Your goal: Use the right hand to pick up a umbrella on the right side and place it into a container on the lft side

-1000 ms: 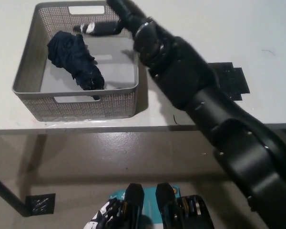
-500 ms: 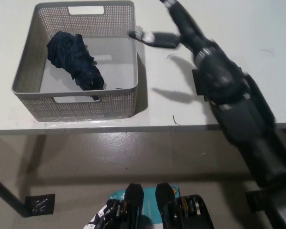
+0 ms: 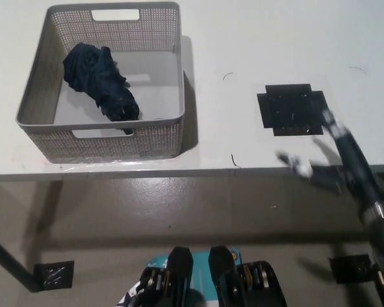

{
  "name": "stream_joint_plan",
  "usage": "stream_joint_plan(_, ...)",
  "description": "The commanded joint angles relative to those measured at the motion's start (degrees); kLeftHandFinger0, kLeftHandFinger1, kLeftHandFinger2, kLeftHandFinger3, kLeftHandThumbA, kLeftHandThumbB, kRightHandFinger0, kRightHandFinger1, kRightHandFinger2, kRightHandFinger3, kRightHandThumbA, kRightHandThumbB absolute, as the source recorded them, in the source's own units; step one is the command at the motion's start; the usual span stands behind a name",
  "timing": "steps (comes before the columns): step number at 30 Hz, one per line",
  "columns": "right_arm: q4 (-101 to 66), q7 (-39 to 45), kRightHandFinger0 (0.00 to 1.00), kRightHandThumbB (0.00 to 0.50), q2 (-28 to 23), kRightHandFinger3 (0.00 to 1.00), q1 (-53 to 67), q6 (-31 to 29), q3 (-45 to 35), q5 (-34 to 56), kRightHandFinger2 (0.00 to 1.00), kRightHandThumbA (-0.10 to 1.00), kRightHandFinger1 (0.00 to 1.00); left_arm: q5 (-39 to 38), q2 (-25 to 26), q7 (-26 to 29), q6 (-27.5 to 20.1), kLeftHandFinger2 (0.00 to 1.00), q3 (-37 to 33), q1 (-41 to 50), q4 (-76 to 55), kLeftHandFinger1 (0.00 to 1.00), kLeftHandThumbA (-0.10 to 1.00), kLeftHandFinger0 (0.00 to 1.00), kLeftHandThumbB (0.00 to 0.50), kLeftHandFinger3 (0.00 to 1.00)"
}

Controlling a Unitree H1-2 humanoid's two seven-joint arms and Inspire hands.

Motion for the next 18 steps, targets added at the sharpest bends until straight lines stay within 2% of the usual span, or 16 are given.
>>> stream_joint_plan(1,-19.6,0.7,1.0,0.403,1.0,1.0,19.6,-17.9,-2.8,14.1,1.0,1.0,1.0,-1.7,0.1,2.7,-5.7,1.0,3.4,0.0,0.4,1.0,1.0,1.0,0.163,1.0)
stream_joint_plan(6,-7.4,1.3,1.0,0.382,4.6,1.0,25.9,-25.4,-0.1,14.1,1.0,1.0,1.0,-1.4,-0.6,2.5,-5.3,1.0,4.2,0.3,0.3,1.0,1.0,1.0,0.146,1.0)
stream_joint_plan(7,-5.2,1.5,1.0,0.39,5.2,1.0,26.5,-26.3,0.0,14.4,1.0,1.0,1.0,-1.3,-0.6,2.5,-5.4,1.0,4.3,0.2,0.4,1.0,1.0,1.0,0.155,1.0)
stream_joint_plan(9,-1.2,1.3,1.0,0.365,6.4,1.0,27.9,-28.6,0.2,14.1,1.0,1.0,1.0,-1.2,-0.7,2.5,-5.7,1.0,4.4,-0.1,0.7,1.0,1.0,1.0,0.163,1.0)
stream_joint_plan(10,1.3,1.1,1.0,0.375,7.0,1.0,28.6,-30.0,0.3,13.5,1.0,1.0,1.0,-1.3,-0.8,2.5,-5.8,1.0,4.5,-0.4,1.0,1.0,1.0,1.0,0.163,1.0)
stream_joint_plan(13,4.9,1.5,1.0,0.396,7.4,1.0,29.7,-31.2,0.5,13.2,1.0,1.0,1.0,-1.4,-0.7,2.5,-5.6,1.0,4.8,-0.6,1.0,1.0,1.0,1.0,0.162,1.0)
stream_joint_plan(18,11.4,1.5,1.0,0.379,9.1,1.0,29.0,-33.1,-0.4,13.9,1.0,1.0,1.0,-1.4,-0.5,2.7,-5.7,1.0,5.8,-1.9,1.5,1.0,1.0,1.0,0.15,1.0)
